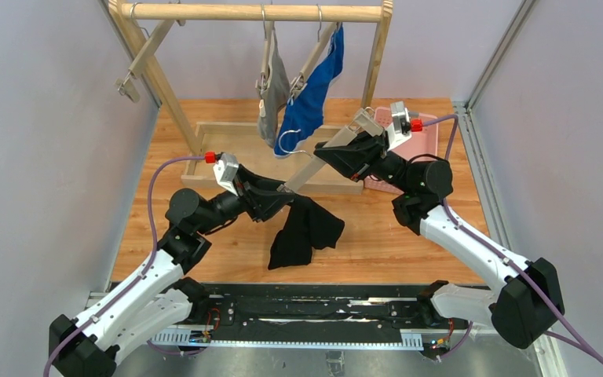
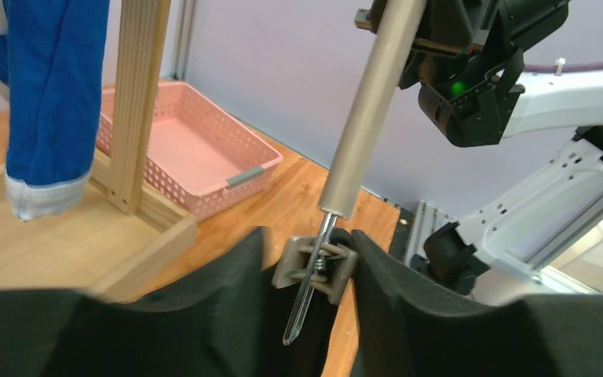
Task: Remove the underwear clipped to the hanger
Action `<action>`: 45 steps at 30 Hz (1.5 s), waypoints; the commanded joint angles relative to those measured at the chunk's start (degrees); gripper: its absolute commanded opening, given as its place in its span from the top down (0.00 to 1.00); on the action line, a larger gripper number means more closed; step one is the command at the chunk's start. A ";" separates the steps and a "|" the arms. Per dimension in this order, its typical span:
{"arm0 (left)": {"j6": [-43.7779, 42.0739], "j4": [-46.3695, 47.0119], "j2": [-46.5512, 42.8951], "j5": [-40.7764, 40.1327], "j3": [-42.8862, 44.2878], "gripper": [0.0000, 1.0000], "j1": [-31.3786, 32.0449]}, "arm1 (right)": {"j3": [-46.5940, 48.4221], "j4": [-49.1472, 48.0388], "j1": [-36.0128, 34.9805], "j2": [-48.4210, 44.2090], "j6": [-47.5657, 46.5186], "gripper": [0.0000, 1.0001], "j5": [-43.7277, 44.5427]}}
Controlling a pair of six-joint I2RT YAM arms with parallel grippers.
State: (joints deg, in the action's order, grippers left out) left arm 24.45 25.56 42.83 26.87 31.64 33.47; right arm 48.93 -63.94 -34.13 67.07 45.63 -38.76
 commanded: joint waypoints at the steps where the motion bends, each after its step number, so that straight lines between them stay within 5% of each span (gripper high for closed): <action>1: -0.54 0.97 0.60 1.22 1.93 0.63 0.45 | 1.87 -3.19 -0.21 -1.52 0.47 0.99 1.15; 5: -0.28 0.98 0.78 2.13 2.36 0.98 0.45 | 1.98 -2.77 -0.23 -1.15 0.51 0.99 1.22; 9: -0.59 1.07 -0.12 2.02 2.79 1.00 0.45 | 2.04 -2.68 -0.15 -0.97 0.61 0.99 1.15; 10: -0.62 1.03 -0.26 2.04 2.91 0.96 0.45 | 2.07 -2.66 -0.16 -0.97 0.60 0.99 1.22; 13: -0.54 1.03 -0.40 2.94 3.62 0.58 0.45 | 2.39 -2.46 -0.18 -0.91 0.59 1.00 1.02; 18: -0.50 0.98 -0.55 3.54 5.95 0.40 0.45 | 2.49 -2.28 -0.27 -0.78 0.91 0.99 0.64; 34: -1.44 0.98 6.22 7.79 11.28 0.40 0.45 | 2.86 -2.50 -0.92 -0.71 1.31 0.99 -0.16; 45: -0.72 0.98 9.36 9.90 13.56 0.60 0.45 | 2.75 -2.59 -1.64 0.08 1.31 0.99 -0.37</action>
State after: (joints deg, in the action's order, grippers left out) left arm 23.81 25.32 51.62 35.03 43.31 33.61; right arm 49.15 -63.59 -34.74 67.16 46.52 -38.59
